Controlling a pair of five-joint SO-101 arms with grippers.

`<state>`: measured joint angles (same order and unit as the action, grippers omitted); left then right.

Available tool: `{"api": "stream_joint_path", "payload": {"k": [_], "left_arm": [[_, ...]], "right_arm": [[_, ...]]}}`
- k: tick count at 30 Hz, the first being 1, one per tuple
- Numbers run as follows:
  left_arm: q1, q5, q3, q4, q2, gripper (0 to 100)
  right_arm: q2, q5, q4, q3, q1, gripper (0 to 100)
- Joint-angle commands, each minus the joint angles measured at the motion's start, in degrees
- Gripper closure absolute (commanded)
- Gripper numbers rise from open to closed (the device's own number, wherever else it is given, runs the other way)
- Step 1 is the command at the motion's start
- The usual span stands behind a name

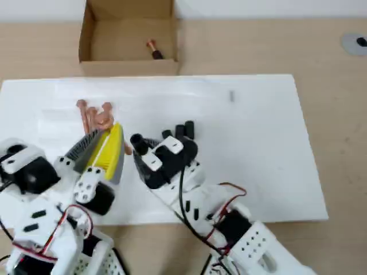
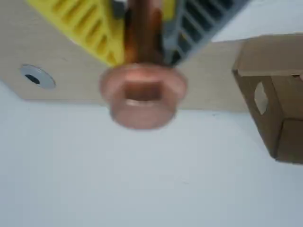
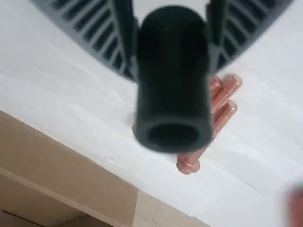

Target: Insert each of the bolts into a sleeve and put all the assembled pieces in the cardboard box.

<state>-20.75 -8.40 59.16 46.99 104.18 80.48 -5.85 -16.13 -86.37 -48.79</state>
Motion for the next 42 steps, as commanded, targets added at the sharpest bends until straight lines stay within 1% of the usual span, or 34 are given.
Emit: {"api": "stream_joint_path", "payload": {"k": [1, 4, 8, 11, 15, 29, 34, 42], "left_arm": [[-0.2, -0.4, 2.0, -4.5, 0.2, 99], [-0.1, -0.4, 4.9, -7.4, 0.2, 99], [-0.1, 2.4, 8.4, -10.6, 0.2, 99], [1.9, 2.4, 9.3, -12.4, 0.2, 99], [3.5, 2.5, 9.4, -12.5, 0.2, 99], [3.1, 2.6, 11.6, -12.8, 0.2, 99], [3.5, 2.7, 16.5, -19.6, 0.2, 99], [3.2, 2.6, 17.1, -21.4, 0.0, 99]], "right_arm": [[0.1, 0.0, 1.4, 3.6, 0.9, 98.8], [0.1, 0.0, 1.4, 3.6, 1.1, 98.8], [0.1, 0.0, 1.4, 3.6, 1.1, 98.8], [0.1, 0.0, 1.4, 3.6, 1.1, 98.8], [0.1, 0.0, 1.4, 3.6, 1.1, 98.8], [0.1, -0.1, 1.4, 6.0, 1.0, 98.8], [0.1, -0.1, 1.4, 6.0, 0.9, 98.9], [0.1, -0.1, 1.4, 5.9, 0.9, 98.9]]}}
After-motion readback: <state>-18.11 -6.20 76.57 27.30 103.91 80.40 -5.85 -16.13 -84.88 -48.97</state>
